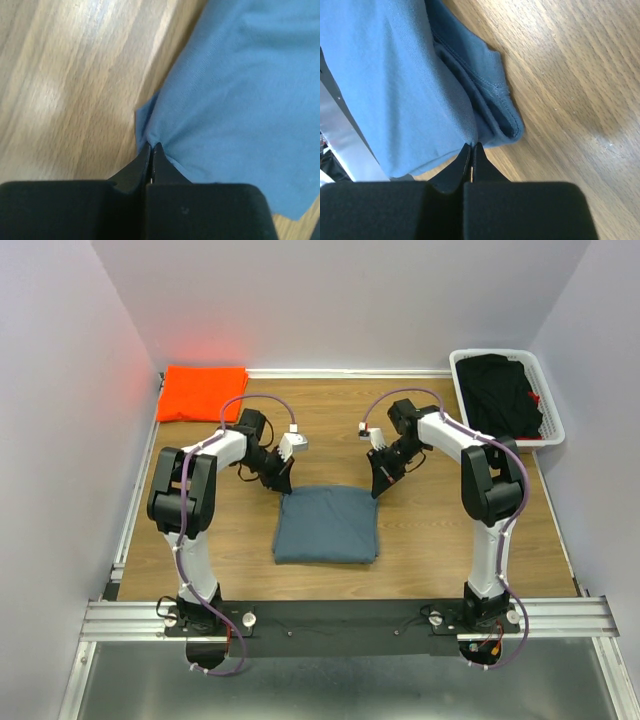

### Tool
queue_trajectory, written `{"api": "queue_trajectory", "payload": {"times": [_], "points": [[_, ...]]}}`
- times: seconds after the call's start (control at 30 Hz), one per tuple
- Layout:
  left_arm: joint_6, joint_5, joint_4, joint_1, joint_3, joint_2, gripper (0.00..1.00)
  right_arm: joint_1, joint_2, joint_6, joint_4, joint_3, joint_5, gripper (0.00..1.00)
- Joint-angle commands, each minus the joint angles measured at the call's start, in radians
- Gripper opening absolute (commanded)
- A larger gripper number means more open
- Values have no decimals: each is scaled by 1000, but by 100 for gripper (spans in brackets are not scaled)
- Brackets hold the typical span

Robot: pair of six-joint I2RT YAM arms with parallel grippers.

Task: Fold and stack the t-shirts
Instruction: Smooth out wrinkles on the folded tshirt

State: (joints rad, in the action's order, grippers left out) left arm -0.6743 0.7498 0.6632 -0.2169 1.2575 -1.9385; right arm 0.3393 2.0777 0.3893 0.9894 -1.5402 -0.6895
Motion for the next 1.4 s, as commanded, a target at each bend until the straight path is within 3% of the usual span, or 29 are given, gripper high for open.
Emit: {"api": "queue_trajectory", "payload": {"times": [0.0,0.3,0.53,0.87,1.37], "points": [[44,-145,-76,5,-10,-65,0,3,-54,-30,9,-31,-10,1],[30,-204,-76,4,20,-96,0,0,-123,-90,-12,-178,119,1],[28,-222,-71,5,19,-82,0,1,-32,-118,-69,-150,126,1],[24,-214,-10,25,54,8,0,1,73,-224,-288,-87,295,1],[12,-309,1,119,83,111,2,1,81,-276,-350,-35,367,0]]}}
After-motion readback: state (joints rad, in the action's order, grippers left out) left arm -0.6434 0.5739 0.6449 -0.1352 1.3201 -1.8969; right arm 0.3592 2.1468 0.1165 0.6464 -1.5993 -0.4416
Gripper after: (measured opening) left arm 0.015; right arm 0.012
